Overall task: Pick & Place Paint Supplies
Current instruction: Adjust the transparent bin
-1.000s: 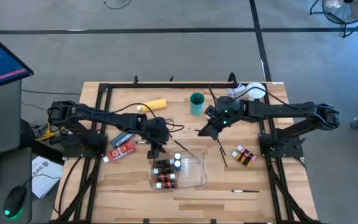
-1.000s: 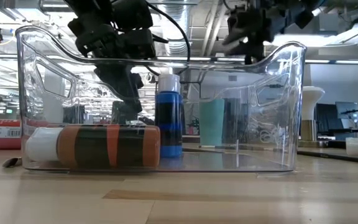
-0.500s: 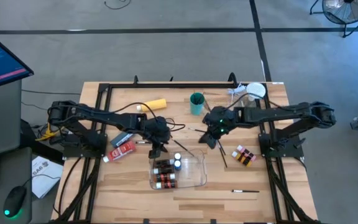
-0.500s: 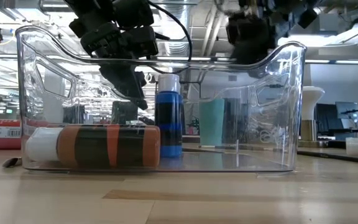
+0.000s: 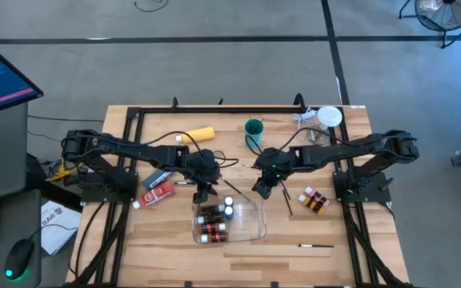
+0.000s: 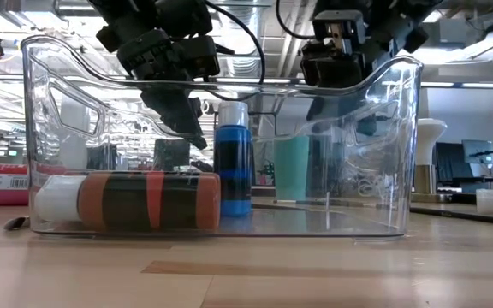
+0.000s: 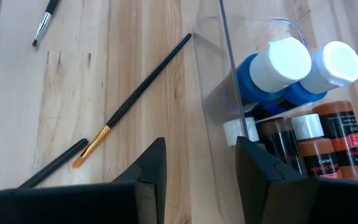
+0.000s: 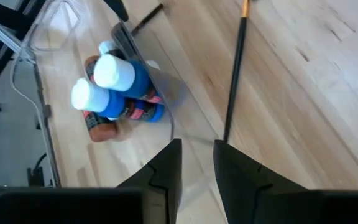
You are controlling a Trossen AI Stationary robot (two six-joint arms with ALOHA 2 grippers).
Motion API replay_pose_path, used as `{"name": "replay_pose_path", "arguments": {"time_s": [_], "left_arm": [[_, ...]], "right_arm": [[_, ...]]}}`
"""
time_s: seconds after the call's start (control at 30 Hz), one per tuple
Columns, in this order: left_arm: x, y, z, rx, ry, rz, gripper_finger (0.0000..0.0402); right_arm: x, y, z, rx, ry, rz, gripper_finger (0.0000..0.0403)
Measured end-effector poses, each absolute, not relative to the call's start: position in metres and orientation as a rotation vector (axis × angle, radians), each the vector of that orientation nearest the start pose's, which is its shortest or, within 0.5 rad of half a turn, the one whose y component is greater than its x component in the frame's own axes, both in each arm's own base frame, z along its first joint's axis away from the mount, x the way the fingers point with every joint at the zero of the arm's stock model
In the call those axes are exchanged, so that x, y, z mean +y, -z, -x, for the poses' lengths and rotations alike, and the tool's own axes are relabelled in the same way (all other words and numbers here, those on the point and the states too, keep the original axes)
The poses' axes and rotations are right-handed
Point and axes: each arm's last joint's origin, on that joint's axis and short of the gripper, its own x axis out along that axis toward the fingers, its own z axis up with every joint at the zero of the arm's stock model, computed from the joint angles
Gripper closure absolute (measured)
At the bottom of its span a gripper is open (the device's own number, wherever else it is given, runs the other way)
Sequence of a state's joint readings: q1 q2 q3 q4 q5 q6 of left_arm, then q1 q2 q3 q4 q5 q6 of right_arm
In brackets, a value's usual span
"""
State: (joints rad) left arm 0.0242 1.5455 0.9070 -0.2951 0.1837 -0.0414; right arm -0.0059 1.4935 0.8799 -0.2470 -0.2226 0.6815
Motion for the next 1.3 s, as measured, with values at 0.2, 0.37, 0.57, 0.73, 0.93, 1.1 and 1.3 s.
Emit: {"name": "replay_pose_path", "arguments": {"time_s": [0.2,0.37,0.57,0.73,0.93,1.1,1.3], "left_arm": [[0.002,-0.192,-0.303,0.931,0.121,0.144,0.0302],[0.002,-0.192,-0.303,0.931,0.115,0.158,0.0302],[-0.006,-0.192,-0.303,0.934,0.122,0.165,0.0302],[-0.013,-0.192,-0.303,0.940,0.114,0.187,0.0302],[-0.024,-0.192,-0.303,0.946,0.128,0.195,0.0302],[-0.031,-0.192,-0.302,0.949,0.132,0.198,0.0302],[-0.037,-0.192,-0.301,0.952,0.129,0.211,0.0302]], "right_arm": [[0.004,-0.202,-0.297,0.893,0.109,-0.729,0.0317],[0.007,-0.202,-0.297,0.896,0.102,-0.723,0.0317],[0.014,-0.202,-0.297,0.905,0.081,-0.713,0.0317],[0.018,-0.202,-0.297,0.909,0.070,-0.707,0.0317],[0.022,-0.202,-0.296,0.917,0.066,-0.724,0.0317],[0.031,-0.202,-0.295,0.929,0.040,-0.712,0.0317],[0.042,-0.202,-0.294,0.943,0.020,-0.720,0.0317]]}}
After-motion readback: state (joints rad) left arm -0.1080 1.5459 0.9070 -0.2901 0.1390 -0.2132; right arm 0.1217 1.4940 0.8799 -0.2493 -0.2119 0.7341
